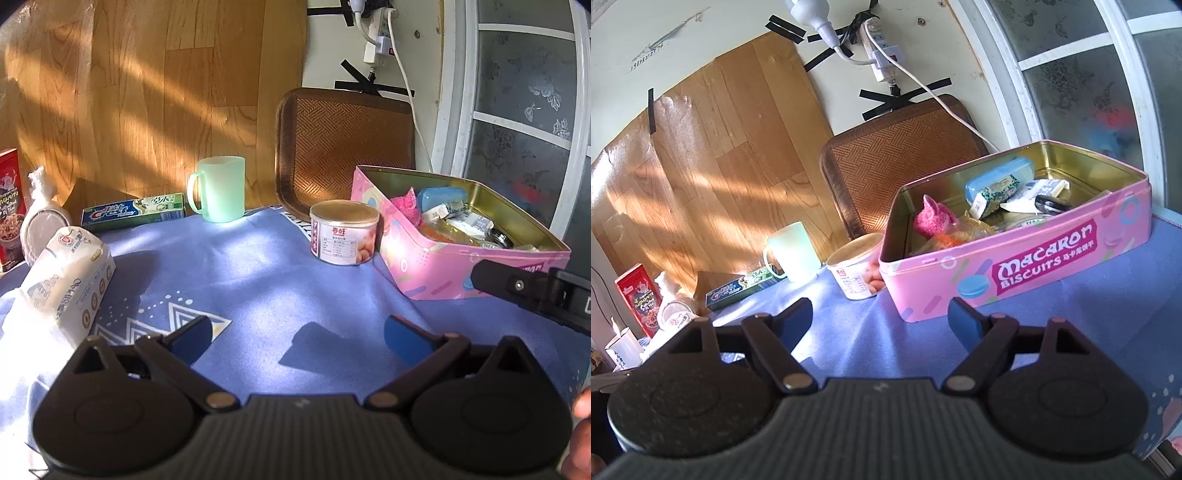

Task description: Organize soft objects

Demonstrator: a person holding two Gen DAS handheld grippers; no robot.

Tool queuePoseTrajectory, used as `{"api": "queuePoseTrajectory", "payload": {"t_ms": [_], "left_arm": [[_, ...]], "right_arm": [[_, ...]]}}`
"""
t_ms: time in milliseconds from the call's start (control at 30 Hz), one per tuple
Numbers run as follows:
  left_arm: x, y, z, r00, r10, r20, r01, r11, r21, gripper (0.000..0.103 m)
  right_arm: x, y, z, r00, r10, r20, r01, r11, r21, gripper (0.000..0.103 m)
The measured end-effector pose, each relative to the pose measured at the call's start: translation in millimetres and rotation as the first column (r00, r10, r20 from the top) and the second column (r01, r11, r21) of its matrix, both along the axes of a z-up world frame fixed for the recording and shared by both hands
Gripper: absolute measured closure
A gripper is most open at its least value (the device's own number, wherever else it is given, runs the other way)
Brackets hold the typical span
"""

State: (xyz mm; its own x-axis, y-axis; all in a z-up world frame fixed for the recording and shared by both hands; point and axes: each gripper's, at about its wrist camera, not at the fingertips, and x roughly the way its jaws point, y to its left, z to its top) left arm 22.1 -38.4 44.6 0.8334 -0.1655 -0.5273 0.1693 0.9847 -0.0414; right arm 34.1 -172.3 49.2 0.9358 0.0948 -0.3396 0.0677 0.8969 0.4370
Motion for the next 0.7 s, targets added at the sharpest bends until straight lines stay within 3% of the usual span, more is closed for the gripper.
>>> {"api": "queuePoseTrajectory", "payload": {"t_ms": [333,700], "left_arm": [[-6.7,1.7,7.0,0.998,0.019,0.052,-0.02,0.999,0.032,0.0],[-7.4,-7.1,6.1,1.0,-0.022,0.011,0.021,0.998,0.062,0.0]], "right_arm": [[0.1,1.8,1.6,1.0,0.007,0.002,-0.007,1.0,-0.001,0.02],[-2.4,-1.3,0.6,1.0,0.011,0.009,-0.011,1.0,0.003,0.019]]}}
